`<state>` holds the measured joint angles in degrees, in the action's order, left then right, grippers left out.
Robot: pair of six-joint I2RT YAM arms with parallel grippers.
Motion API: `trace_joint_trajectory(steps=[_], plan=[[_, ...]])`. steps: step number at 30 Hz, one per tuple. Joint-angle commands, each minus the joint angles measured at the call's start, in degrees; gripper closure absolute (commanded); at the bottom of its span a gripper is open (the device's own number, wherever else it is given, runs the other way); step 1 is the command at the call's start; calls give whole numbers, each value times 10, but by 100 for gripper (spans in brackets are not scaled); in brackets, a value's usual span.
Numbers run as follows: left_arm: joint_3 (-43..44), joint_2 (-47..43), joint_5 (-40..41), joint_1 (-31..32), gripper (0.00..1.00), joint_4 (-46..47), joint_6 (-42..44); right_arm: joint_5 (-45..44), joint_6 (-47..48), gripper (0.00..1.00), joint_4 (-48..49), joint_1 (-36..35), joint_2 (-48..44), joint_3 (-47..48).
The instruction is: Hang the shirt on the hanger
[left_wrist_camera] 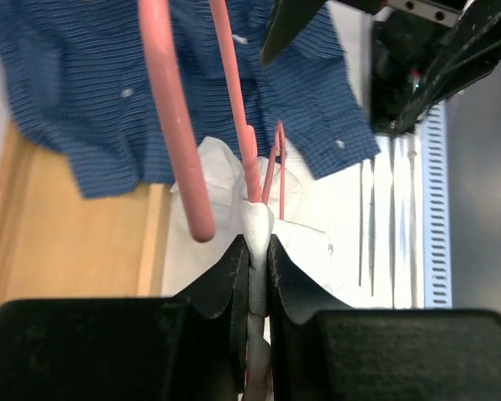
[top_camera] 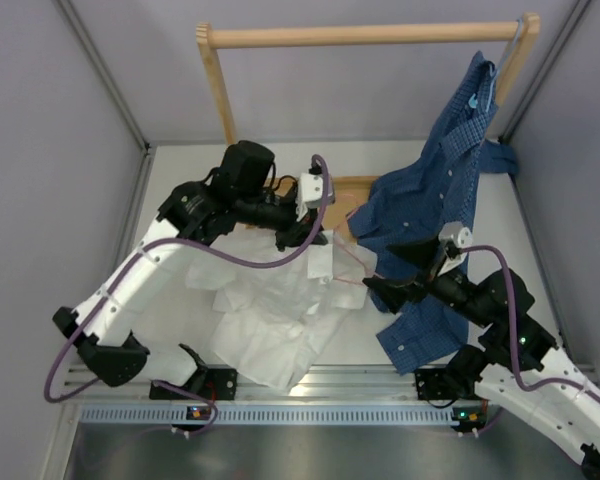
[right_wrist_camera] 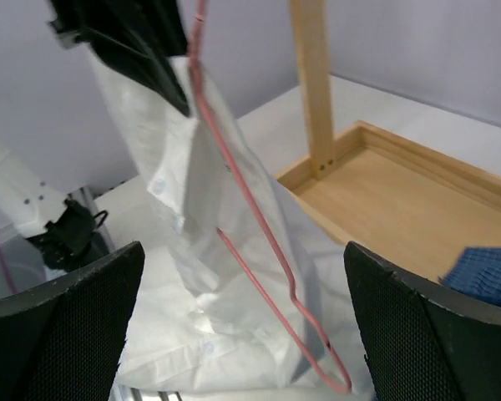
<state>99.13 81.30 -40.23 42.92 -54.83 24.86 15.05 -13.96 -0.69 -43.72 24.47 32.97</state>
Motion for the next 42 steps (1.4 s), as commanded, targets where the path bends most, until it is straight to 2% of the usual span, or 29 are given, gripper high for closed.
trace_joint_trajectory(steps=[1, 5, 9, 12, 15, 17, 20, 28, 29, 30, 32, 33, 37, 38, 42], plan=[[-23, -82, 139, 2, 100, 100, -85, -142, 9, 1, -147, -3, -11, 53], [-71, -128, 261, 2, 100, 149, -157, -182, -16, 0, -190, -3, 42, 80], [-101, -166, 334, 2, 100, 198, -233, -147, -47, 9, -176, -2, 93, 79], [-103, -174, 370, 2, 100, 200, -280, -117, -58, 16, -126, -1, 110, 58], [-103, -182, 377, 2, 100, 200, -305, -122, -55, 21, -85, 11, 137, 53], [-102, -193, 373, 2, 100, 201, -316, -88, -50, 24, -61, 28, 175, 61], [-100, -205, 357, 2, 100, 205, -325, -23, -62, 37, -5, 54, 223, 59], [-112, -215, 336, 2, 100, 204, -333, 65, -102, 36, 164, 91, 297, 9], [-114, -216, 333, 2, 100, 205, -335, 67, -104, 38, 179, 93, 301, 0], [-114, -217, 329, 2, 100, 205, -336, 73, -106, 42, 204, 94, 306, -2], [-115, -218, 329, 2, 100, 206, -337, 77, -111, 59, 224, 95, 316, -6], [-116, -217, 331, 2, 100, 206, -337, 78, -113, 75, 232, 95, 317, -6], [-123, -223, 348, 2, 100, 206, -330, 35, -107, 97, 213, 97, 300, -6], [-126, -230, 357, 2, 100, 205, -325, 25, -105, 100, 198, 101, 296, -1], [-147, -257, 351, 2, 100, 206, -295, 27, -102, 100, 132, 133, 295, 24]])
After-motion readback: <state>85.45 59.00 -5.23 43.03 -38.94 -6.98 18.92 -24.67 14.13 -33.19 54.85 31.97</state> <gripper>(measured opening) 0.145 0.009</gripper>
